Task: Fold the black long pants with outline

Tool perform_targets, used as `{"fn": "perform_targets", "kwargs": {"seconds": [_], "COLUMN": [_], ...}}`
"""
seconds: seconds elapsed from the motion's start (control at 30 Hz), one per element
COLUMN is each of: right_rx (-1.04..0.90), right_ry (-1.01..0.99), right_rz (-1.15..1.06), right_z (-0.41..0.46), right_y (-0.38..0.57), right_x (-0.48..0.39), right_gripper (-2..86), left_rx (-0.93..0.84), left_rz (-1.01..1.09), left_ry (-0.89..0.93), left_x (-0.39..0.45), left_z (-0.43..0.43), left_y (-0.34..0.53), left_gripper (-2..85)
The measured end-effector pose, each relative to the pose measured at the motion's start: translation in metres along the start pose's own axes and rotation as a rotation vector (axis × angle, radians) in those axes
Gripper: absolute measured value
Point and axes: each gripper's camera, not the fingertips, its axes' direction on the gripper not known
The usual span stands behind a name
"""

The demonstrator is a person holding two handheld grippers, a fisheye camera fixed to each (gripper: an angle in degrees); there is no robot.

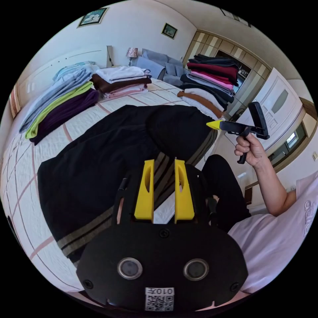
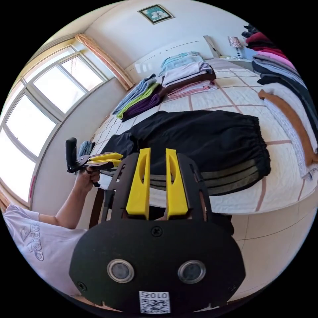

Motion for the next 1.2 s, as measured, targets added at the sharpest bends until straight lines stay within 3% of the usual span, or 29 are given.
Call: {"fn": "perform_targets", "kwargs": {"seconds": [0.1, 0.17, 0.27, 0.47, 0.73, 0.97, 1.03, 1.17, 1.2], "right_rx": [-0.051, -0.080, -0.181, -0.257, -0.318, -0.190, -0.183, -0.436, -0.363], "right_ry": [-0.130, -0.190, -0.166, -0.036, 0.207, 0.159, 0.088, 0.028, -0.068], "right_rz": [-0.026, -0.035, -0.035, 0.015, -0.027, -0.275, -0.247, -0.062, -0.009], "right_z": [0.026, 0.048, 0.092, 0.144, 0.171, 0.111, 0.111, 0.184, 0.178], "right_y": [-0.004, -0.008, -0.022, -0.046, -0.054, -0.099, -0.101, -0.089, -0.084], "right_x": [-0.009, -0.017, -0.027, -0.038, -0.062, -0.116, -0.099, -0.019, -0.005], "right_gripper": [11.2, 12.0, 13.1, 13.1, 10.4, 8.3, 8.1, 7.9, 7.9], "left_rx": [0.047, 0.079, 0.058, -0.001, -0.046, 0.026, 0.029, -0.025, -0.028], "left_rz": [0.031, 0.006, -0.046, -0.060, 0.032, -0.109, -0.145, -0.215, -0.223], "left_ry": [-0.181, -0.422, -0.629, -0.614, -0.635, -0.509, -0.522, -0.555, -0.549], "left_x": [0.026, 0.032, 0.017, -0.008, -0.015, -0.042, -0.042, -0.048, -0.049], "left_z": [-0.041, -0.079, -0.093, -0.052, -0.002, -0.022, -0.020, -0.003, -0.004], "left_y": [0.052, 0.099, 0.156, 0.212, 0.225, 0.246, 0.254, 0.264, 0.265], "left_gripper": [9.7, 10.5, 11.2, 11.7, 8.6, 4.9, 4.8, 5.6, 5.7]}}
